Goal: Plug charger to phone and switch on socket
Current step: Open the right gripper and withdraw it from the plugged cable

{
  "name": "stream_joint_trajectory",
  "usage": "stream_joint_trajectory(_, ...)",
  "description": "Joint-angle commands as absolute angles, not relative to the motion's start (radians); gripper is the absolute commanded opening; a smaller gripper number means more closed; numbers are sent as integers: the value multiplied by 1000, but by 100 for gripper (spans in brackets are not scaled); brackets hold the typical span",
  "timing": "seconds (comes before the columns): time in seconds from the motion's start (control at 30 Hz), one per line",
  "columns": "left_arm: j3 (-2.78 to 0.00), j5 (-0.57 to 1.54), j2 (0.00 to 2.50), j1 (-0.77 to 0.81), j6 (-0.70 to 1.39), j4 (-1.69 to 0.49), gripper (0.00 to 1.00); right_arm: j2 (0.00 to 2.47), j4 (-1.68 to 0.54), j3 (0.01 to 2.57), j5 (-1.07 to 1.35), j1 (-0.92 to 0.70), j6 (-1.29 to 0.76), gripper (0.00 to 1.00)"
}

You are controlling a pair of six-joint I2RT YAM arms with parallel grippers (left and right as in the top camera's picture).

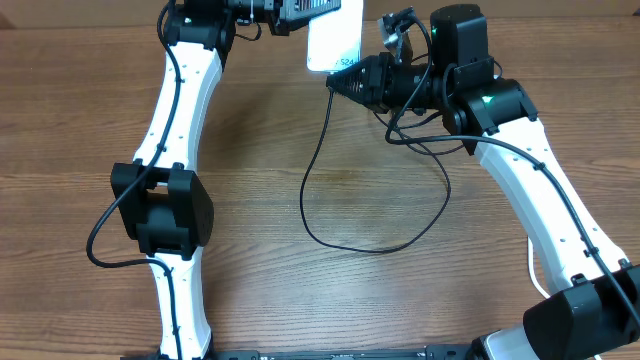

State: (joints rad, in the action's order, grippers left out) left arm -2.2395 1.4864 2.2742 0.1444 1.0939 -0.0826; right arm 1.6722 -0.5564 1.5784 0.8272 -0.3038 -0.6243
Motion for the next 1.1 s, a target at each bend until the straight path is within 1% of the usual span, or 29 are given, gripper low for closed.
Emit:
stream_joint_trajectory(0.0, -2262, 1483, 2256, 152, 1123, -78, 4, 1671, -557, 1605, 825, -309, -633, 15)
stream_joint_trajectory(0.13, -2262, 1482, 2256, 152, 1124, -78, 4, 1671, -561, 1605, 838, -309, -632, 15)
stream_joint_trajectory(0.27, -2262, 1481, 2256, 152, 1124, -78, 4, 1671, -561, 1605, 838, -309, -632, 11)
stream_joint_trajectory(0.37, -2262, 1483, 2256, 152, 1127, -78, 4, 1671, -551, 1605, 838, -308, -632, 10)
stream_joint_trajectory(0.47, -2262, 1486, 2256, 152, 1131, -79, 4, 1671, -546, 1605, 838, -308, -632, 4)
stream_joint_trajectory(1.07, -2262, 1559, 2256, 153, 1142, -81, 4, 1671, -502, 1605, 783, -307, -626, 4)
